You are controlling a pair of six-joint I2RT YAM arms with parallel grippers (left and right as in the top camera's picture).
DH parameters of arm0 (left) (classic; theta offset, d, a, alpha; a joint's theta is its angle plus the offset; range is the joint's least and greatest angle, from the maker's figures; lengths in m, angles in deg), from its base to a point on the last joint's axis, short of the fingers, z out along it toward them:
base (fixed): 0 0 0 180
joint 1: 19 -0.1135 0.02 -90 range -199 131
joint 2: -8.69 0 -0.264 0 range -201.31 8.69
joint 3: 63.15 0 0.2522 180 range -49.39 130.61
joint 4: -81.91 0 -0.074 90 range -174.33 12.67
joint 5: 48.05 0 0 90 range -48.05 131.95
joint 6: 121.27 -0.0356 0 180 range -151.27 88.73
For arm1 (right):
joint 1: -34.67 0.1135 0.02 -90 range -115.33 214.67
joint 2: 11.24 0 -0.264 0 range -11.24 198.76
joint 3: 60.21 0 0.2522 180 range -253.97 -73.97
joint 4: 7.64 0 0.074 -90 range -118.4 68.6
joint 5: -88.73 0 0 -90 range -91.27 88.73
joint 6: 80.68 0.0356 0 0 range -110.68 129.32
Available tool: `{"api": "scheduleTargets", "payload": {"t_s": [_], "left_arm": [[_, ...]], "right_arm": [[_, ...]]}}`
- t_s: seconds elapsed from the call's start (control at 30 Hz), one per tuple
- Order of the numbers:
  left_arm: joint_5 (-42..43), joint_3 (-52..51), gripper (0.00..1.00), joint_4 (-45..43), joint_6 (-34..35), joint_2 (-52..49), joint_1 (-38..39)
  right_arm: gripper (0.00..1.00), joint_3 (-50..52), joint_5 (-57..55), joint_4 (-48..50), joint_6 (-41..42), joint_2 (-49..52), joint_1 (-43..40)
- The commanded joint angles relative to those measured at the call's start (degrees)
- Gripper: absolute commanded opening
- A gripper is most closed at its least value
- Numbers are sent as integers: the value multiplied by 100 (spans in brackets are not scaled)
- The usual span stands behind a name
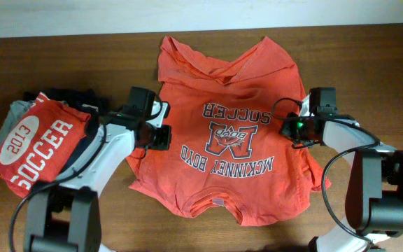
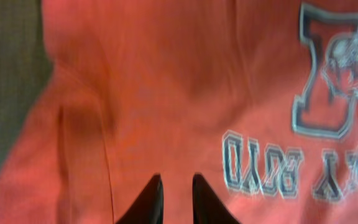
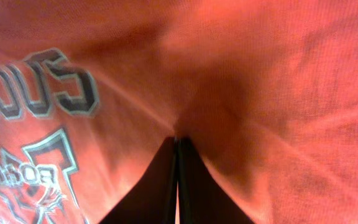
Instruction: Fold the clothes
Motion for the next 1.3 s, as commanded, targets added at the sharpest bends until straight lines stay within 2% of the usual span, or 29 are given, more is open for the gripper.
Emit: {"api": "scheduleTargets", "payload": {"t_s": [0.0, 0.1, 0.17, 0.23, 0.3, 0.5, 0.57, 0.73, 0.83, 1.0, 1.1, 1.27], "left_arm": [[-286, -20, 18, -553, -459, -487, 4], [-304, -20, 15, -1123, -573, -859, 4], [-304, -20, 8, -1386, -570, -1108, 4], [-304, -20, 1, -1482, -507, -1331, 4], [-304, -20, 1, -1349, -302, -1488, 4], [-525, -20, 1, 33, 1281, -1665, -24], [-485, -17, 0, 457, 1576, -1657, -96], [120, -17, 1, 1862, 1681, -1635, -492], [109, -17, 0, 2457, 1631, -1596, -761], [-90, -17, 1, 2389, 1506, -1222, -1008], [-133, 26, 1, 2070, 1499, -750, -1025], [-131, 310, 1, 1346, 1075, 2, -997]], "right_arm": [[4, -103, -238, -13, -127, -59, 15], [4, -103, -251, -26, -238, -55, 15], [4, -103, -251, -129, -247, -55, 15], [4, -103, -251, -291, -245, -55, 15], [4, -103, -251, -520, -234, -55, 17], [4, -103, -249, -1768, -229, -55, 15], [4, -103, -249, -2264, -232, -55, 17], [4, -103, -249, -3318, -234, -92, 17], [4, -103, -249, -3574, -251, -212, 17], [4, -109, -236, -3161, -640, -699, 20], [4, -210, -59, -2717, -933, -1213, 20], [4, -409, 142, -1633, -1130, -2061, 20]]}}
